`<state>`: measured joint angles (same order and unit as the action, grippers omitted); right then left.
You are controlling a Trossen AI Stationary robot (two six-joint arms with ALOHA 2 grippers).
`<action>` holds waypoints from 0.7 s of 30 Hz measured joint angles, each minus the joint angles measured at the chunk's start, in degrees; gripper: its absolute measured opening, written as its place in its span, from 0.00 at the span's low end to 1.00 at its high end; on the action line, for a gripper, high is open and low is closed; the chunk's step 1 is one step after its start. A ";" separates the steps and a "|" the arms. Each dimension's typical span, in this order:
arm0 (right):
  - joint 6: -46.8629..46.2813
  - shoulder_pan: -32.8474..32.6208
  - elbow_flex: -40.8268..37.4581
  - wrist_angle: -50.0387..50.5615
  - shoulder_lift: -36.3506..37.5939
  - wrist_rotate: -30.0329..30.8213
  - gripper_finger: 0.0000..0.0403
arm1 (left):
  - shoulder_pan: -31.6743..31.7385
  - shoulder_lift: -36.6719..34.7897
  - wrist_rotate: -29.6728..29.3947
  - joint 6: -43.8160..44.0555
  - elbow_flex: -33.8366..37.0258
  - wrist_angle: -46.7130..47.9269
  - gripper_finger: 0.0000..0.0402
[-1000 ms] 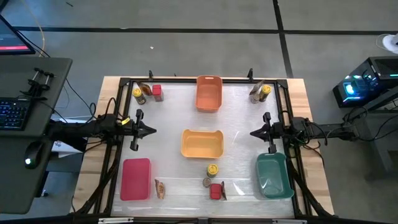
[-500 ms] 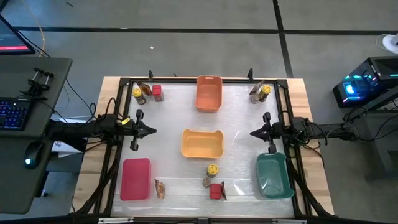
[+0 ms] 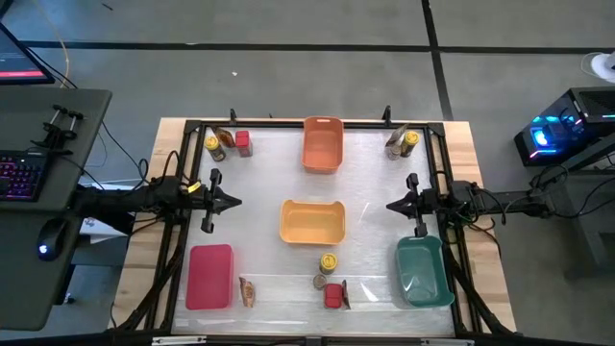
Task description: Sort spices by type
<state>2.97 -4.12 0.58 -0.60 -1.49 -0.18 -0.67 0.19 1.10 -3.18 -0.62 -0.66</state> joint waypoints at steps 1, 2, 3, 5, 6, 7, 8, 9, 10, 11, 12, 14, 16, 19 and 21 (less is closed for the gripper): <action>0.01 -0.02 0.00 0.00 0.01 0.01 0.00 | -0.02 0.01 0.00 0.00 -0.01 0.02 0.00; 0.01 -0.02 0.00 -0.02 0.02 -0.01 0.00 | -0.02 0.01 0.00 0.00 -0.02 0.01 0.00; -0.01 0.00 0.00 -0.08 0.02 0.01 0.00 | -0.02 0.00 0.00 0.00 -0.02 0.00 0.00; -0.01 0.00 0.00 -0.47 0.00 0.09 0.00 | -0.01 0.00 0.00 0.00 0.00 0.01 0.00; -0.18 0.00 0.00 -1.18 0.00 0.08 0.00 | 0.00 0.00 0.00 0.00 0.00 0.00 0.00; -2.25 0.00 0.00 -3.14 -0.05 -0.50 0.00 | 0.00 0.02 -0.02 0.00 -0.02 0.01 0.00; -7.01 -0.09 0.00 -6.76 -0.16 -2.12 0.00 | -0.02 0.00 0.00 0.00 0.00 -0.01 0.00; -13.17 -0.17 0.00 -12.08 -0.23 -4.15 0.00 | -0.02 0.00 0.00 0.00 0.00 -0.01 0.00; -20.00 -0.19 0.00 -17.96 -0.36 -5.27 0.00 | -0.02 0.00 0.00 0.00 -0.02 0.02 0.00; -26.34 -0.17 0.00 -24.86 -0.44 -5.37 0.00 | 0.00 0.00 -0.01 0.00 -0.01 0.00 0.00; -31.43 -0.17 0.00 -31.47 -0.50 -4.41 0.00 | -0.02 0.02 0.00 0.00 -0.02 -0.01 0.00; -36.71 -0.17 -0.01 -42.53 -0.70 -0.67 0.00 | -0.01 0.02 0.00 0.00 -0.01 -0.01 0.00; -35.47 -0.17 -0.02 -50.11 -0.83 3.41 0.00 | -0.02 0.02 0.00 0.00 -0.01 -0.02 0.00; -34.74 -0.17 1.05 -54.54 -2.34 5.33 0.00 | 0.00 0.02 -0.02 0.00 0.00 -0.03 0.00; -37.27 -0.17 3.12 -54.07 -5.20 5.11 0.00 | -0.02 0.02 0.00 0.00 -0.02 -0.01 0.00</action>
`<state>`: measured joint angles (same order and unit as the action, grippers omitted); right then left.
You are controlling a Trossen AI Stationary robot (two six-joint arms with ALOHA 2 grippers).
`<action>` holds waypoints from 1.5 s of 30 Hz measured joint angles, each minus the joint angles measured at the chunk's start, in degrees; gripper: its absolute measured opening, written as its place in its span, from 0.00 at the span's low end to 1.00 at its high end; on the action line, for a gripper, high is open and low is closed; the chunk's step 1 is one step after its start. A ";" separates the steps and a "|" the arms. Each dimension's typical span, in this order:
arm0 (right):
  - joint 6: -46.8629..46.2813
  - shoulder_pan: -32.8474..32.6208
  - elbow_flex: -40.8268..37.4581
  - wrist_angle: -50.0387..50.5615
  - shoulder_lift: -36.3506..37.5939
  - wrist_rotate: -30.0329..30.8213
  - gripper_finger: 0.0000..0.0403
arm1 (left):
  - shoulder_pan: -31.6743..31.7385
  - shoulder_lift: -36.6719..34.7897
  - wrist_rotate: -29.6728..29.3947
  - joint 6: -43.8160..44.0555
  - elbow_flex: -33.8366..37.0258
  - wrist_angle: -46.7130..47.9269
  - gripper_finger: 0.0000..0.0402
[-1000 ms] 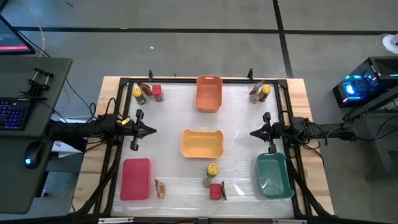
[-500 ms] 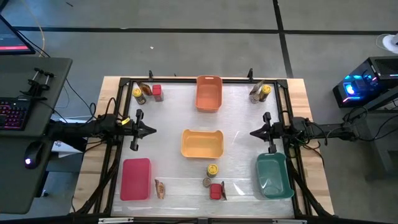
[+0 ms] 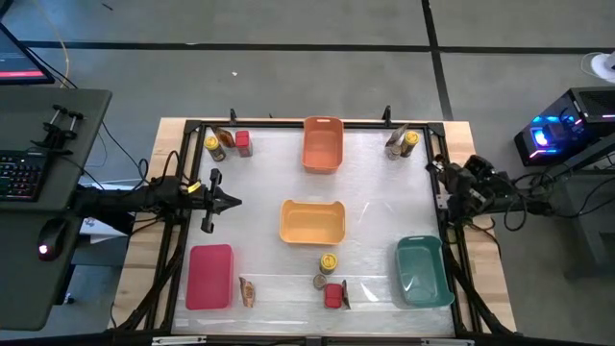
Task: Sort spices by type
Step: Put the bottom right orange seasoning bag into the blue bin
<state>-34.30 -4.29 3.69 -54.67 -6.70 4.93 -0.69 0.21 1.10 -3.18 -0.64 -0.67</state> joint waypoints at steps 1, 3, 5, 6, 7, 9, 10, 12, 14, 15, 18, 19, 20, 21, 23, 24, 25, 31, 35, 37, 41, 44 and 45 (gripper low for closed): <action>-0.94 0.02 1.33 0.64 -2.05 -0.63 0.00 | 0.02 0.00 0.00 0.00 0.02 0.00 0.00; -2.74 0.00 4.41 3.40 -7.22 -2.80 0.00 | 0.02 0.00 0.00 0.00 0.00 0.00 0.00; -4.51 0.00 8.05 7.43 -13.03 -6.88 0.00 | 0.01 0.00 0.00 0.00 0.00 0.00 0.00; -4.64 0.00 10.08 9.67 -16.04 -8.49 0.00 | 0.02 0.00 0.00 0.00 0.00 0.00 0.00; -4.45 0.00 12.19 12.17 -18.78 -9.74 0.00 | 0.00 0.00 0.00 0.00 0.00 0.00 0.00; -5.67 -0.01 16.81 18.59 -23.85 -10.03 0.00 | 0.00 0.00 0.00 0.00 0.00 0.00 0.00; -7.08 0.00 19.37 22.33 -26.14 -10.05 0.00 | 0.01 0.00 0.00 0.00 0.00 0.00 0.00; -9.33 0.03 24.71 31.20 -30.45 -12.26 0.03 | 0.01 0.00 0.00 0.00 0.00 0.00 0.00; -11.26 -0.75 30.29 40.79 -34.73 -15.86 0.08 | 0.01 0.00 0.00 0.00 0.01 0.00 0.00; -12.37 -1.77 33.08 45.36 -36.84 -17.10 0.12 | 0.02 0.00 0.00 0.00 0.01 0.00 0.00; -15.30 -6.85 41.16 59.01 -43.35 -18.99 0.25 | 0.00 0.00 0.00 0.00 0.01 0.00 0.00; -16.50 -9.01 43.76 63.76 -45.76 -19.15 0.29 | 0.02 0.00 0.00 0.00 0.02 0.00 0.00; -17.80 -11.21 46.29 68.50 -48.16 -19.07 0.33 | 0.02 0.00 0.00 0.00 0.02 0.00 0.00; -19.50 -13.46 48.65 73.18 -50.64 -18.51 0.37 | 0.02 0.00 0.00 0.00 0.01 0.00 0.00; -24.71 -17.84 53.18 81.73 -55.82 -15.96 0.44 | 0.02 0.00 0.00 0.00 0.02 0.00 0.00; -28.27 -19.68 55.23 85.20 -58.44 -14.58 0.46 | 0.02 0.00 0.00 0.00 0.00 0.00 0.00; -32.52 -21.21 57.20 88.22 -61.02 -13.25 0.48 | 0.02 0.00 0.00 0.00 0.02 0.00 0.00; -55.60 -25.33 67.01 97.78 -76.67 -9.38 0.52 | 0.00 0.00 0.00 0.00 0.01 0.00 0.00; -60.33 -25.40 73.93 99.61 -85.72 -9.51 0.52 | 0.00 0.00 0.00 0.00 0.00 0.00 0.00; -61.02 -25.40 78.03 101.73 -89.66 -9.51 0.52 | 0.00 0.00 -0.01 0.00 0.01 0.00 0.00; -60.83 -25.40 86.64 109.82 -96.53 -10.70 0.52 | 0.00 0.00 0.00 0.00 0.01 0.00 0.00; -60.75 -25.40 92.02 114.81 -100.22 -11.29 0.52 | 0.02 0.00 0.00 0.00 0.02 0.00 0.00; -60.76 -25.40 93.42 115.78 -101.10 -11.45 0.52 | 0.01 0.00 0.00 0.00 0.02 0.00 0.00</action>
<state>-95.06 -29.69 97.12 61.11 -107.80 -6.52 -0.68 0.21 1.10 -3.18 -0.63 -0.67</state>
